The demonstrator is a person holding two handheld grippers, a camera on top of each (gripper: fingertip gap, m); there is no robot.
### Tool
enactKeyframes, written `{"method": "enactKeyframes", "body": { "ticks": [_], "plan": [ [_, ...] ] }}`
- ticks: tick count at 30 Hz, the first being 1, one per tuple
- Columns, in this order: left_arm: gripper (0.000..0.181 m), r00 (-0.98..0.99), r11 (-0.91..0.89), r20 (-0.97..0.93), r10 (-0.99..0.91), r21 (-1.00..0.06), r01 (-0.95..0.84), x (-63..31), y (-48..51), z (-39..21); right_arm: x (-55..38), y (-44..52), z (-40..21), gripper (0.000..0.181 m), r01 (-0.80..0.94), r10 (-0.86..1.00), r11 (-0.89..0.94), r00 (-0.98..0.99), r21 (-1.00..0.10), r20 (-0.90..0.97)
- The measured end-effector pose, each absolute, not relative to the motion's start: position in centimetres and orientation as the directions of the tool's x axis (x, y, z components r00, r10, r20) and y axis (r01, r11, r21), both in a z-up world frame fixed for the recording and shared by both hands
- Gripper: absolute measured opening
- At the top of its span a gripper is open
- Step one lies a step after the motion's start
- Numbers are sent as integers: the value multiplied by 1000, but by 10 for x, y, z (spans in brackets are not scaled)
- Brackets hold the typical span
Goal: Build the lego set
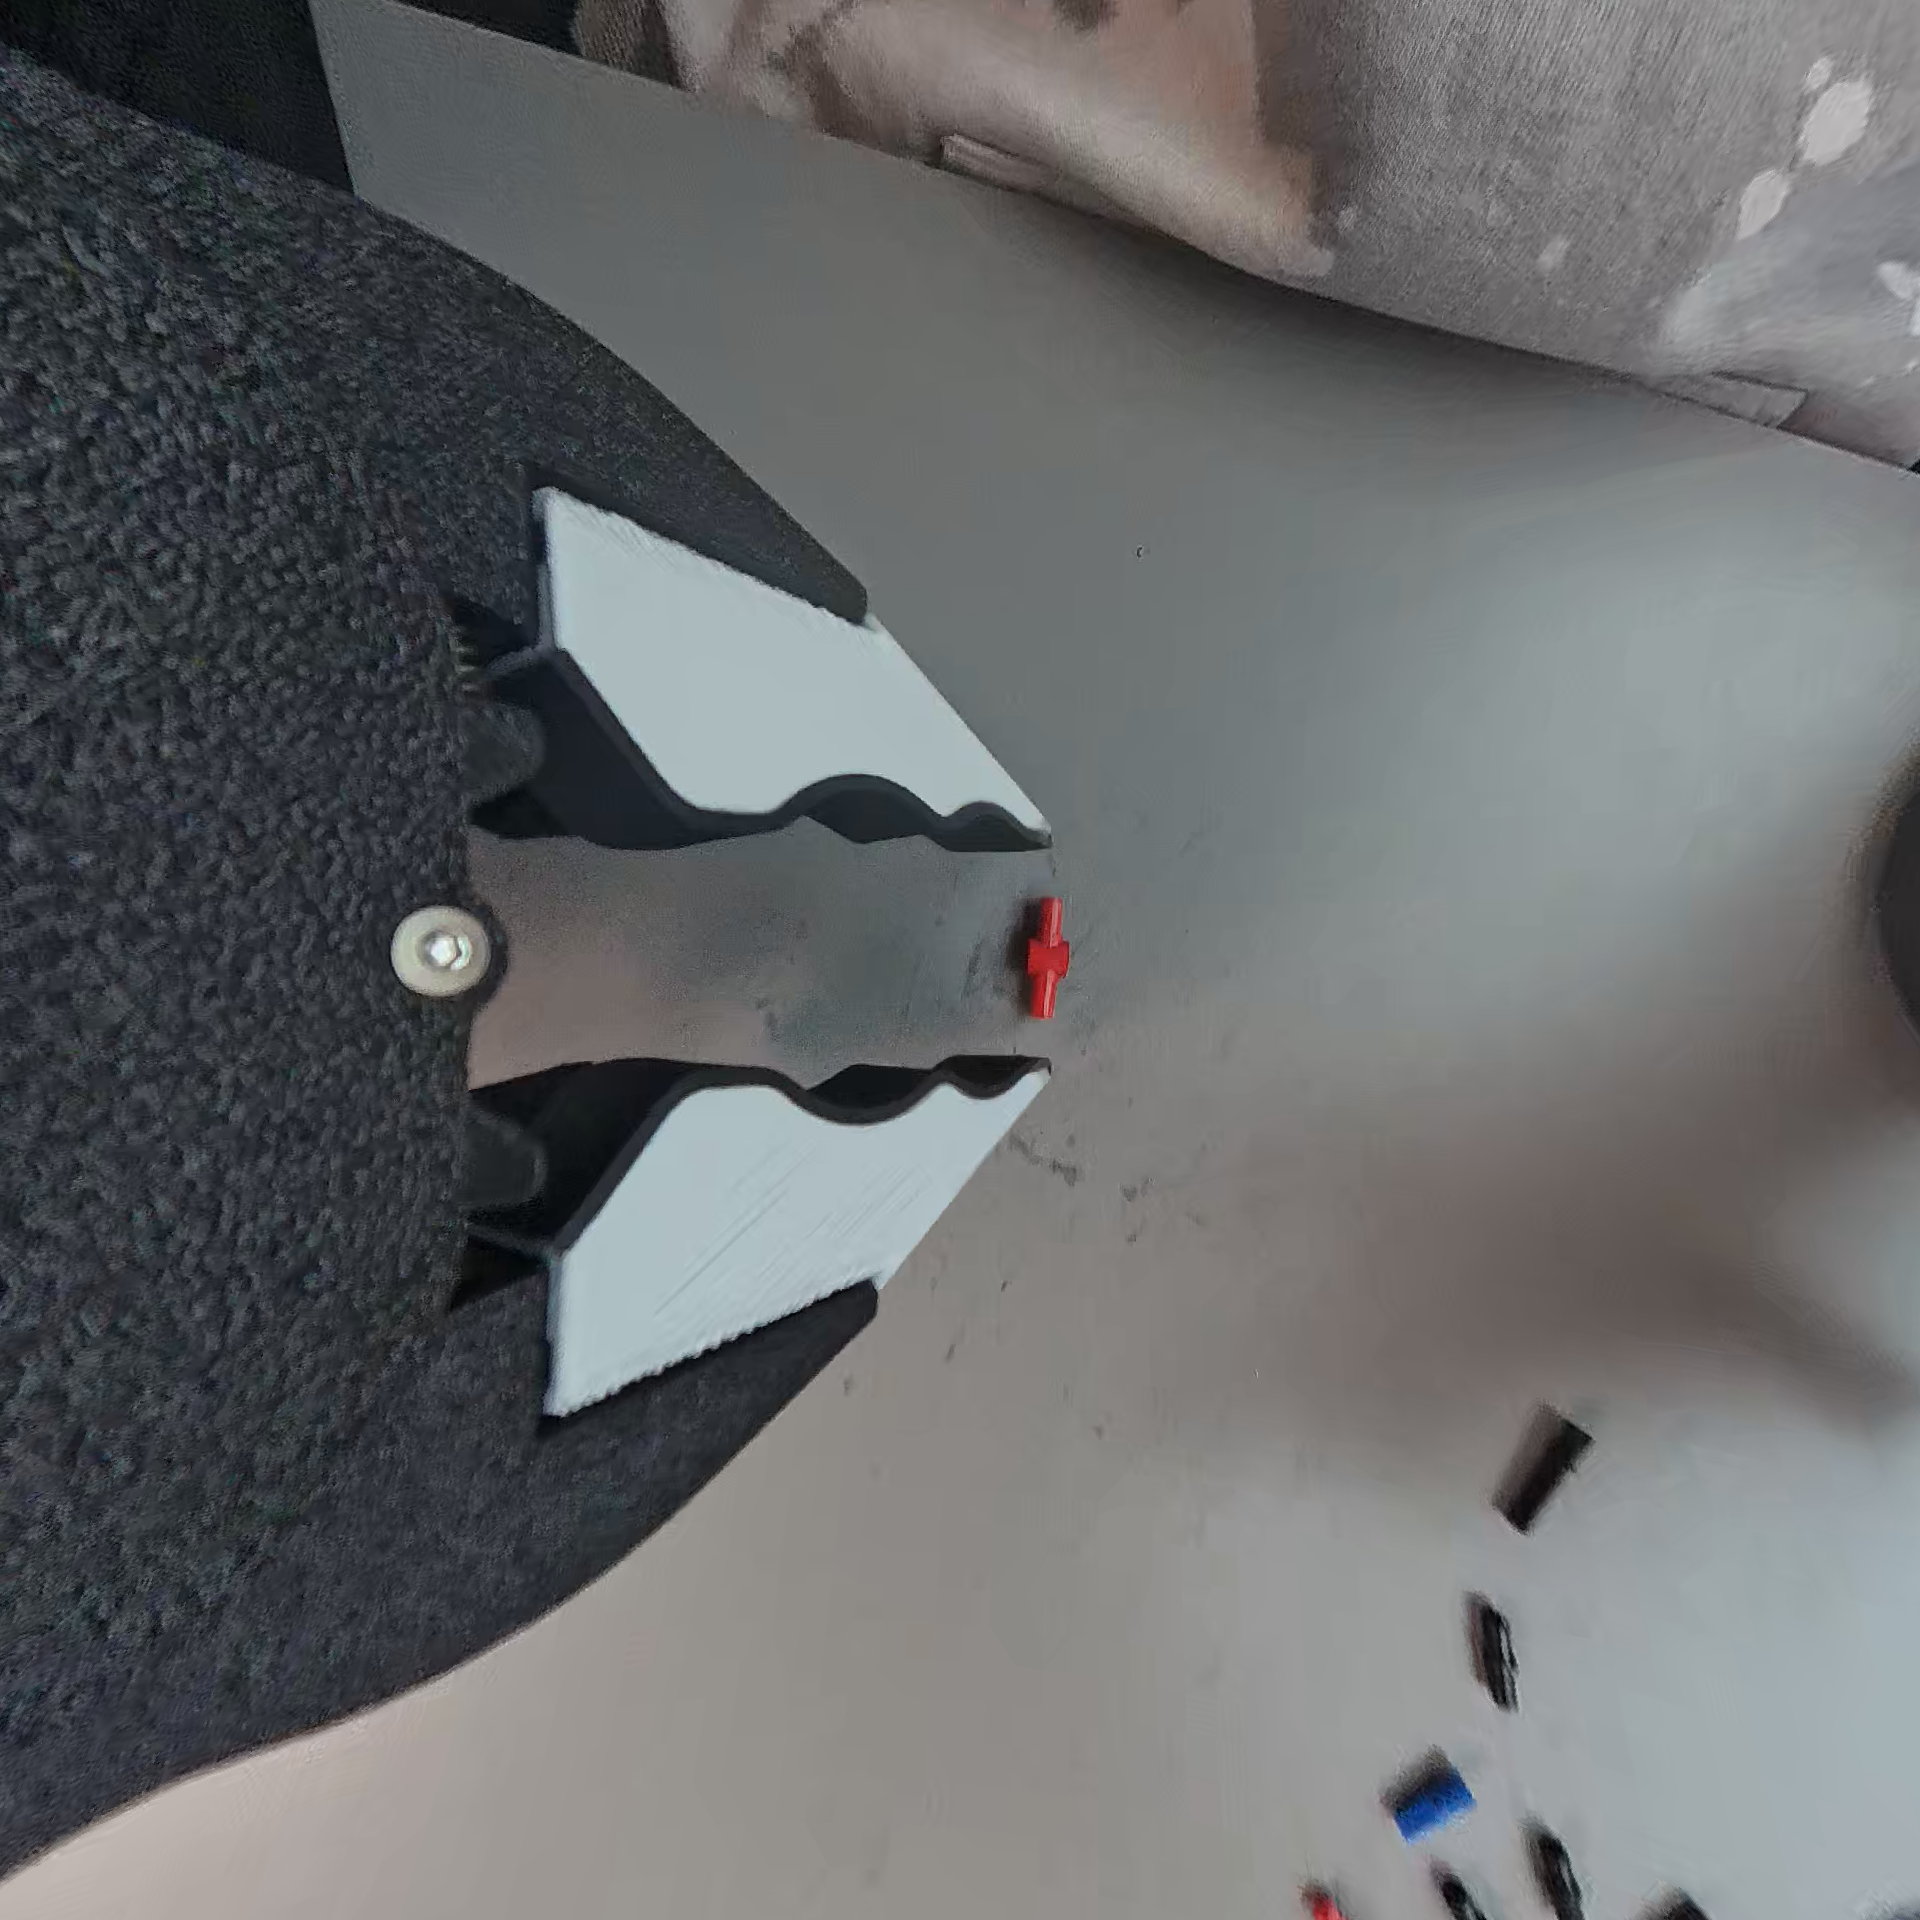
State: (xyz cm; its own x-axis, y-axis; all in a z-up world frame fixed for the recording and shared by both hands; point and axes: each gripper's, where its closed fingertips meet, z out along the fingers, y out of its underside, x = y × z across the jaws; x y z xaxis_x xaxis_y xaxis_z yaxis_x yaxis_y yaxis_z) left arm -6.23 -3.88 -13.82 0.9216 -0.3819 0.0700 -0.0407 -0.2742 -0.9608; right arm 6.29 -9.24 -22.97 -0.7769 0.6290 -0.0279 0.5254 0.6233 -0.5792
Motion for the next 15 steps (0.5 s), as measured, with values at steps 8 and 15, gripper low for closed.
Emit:
{"method": "enactKeyframes", "body": {
  "ticks": [8, 15],
  "plan": [
    [50, 866, -379, 77, -495, -916, -135, -38, -45, -167, 59, -93, -239, 23, 518, 632, 643, -775, -565, 10],
    [56, 706, -511, 364, -607, -860, 4, -4, -64, -170, 29, -85, -207, 23, 372, 653, 656, -715, -657, 248]
  ]
}}
